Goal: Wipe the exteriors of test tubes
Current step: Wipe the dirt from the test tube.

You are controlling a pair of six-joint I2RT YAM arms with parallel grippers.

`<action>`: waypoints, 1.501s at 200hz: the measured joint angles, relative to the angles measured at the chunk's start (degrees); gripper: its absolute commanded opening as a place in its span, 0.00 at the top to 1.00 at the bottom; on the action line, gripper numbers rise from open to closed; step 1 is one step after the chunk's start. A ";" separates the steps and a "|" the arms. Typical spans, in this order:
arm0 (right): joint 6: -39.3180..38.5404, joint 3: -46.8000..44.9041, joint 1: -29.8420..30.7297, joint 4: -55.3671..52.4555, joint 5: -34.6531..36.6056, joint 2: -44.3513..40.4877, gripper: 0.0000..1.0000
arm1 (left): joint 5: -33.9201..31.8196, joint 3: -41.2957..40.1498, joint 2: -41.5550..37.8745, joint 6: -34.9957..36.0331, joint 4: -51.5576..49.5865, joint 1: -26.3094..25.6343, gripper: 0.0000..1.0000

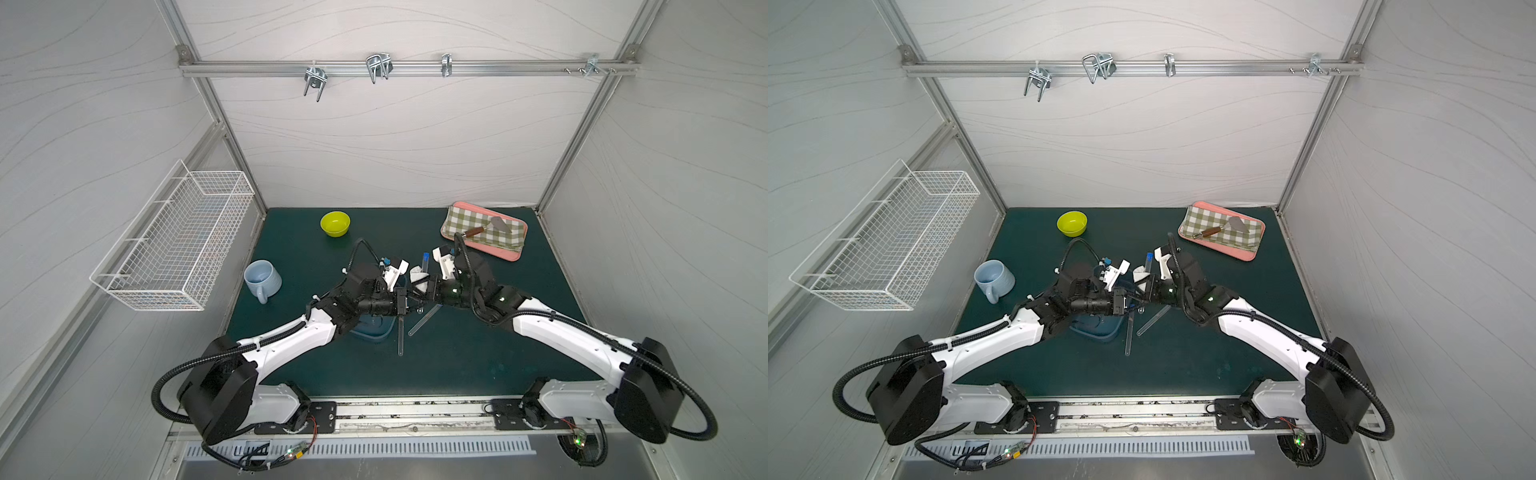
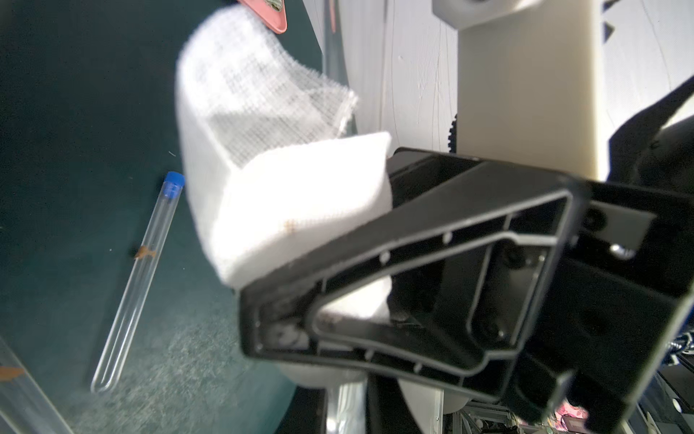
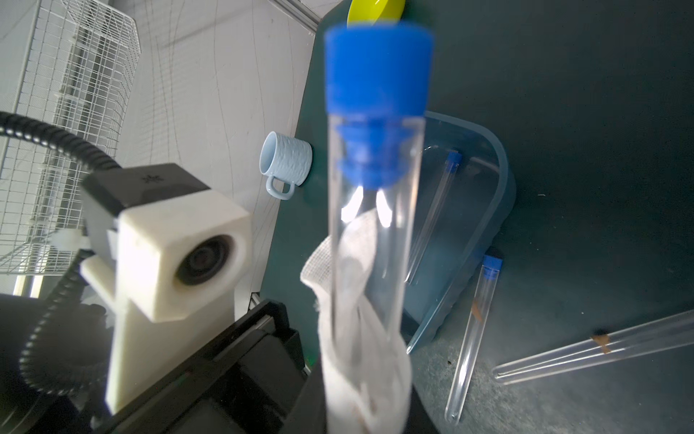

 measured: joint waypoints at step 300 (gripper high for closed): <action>-0.50 0.09 0.37 1.14 -0.66 0.48 0.80 | -0.59 -1.09 -1.29 0.13 -0.87 -0.15 0.94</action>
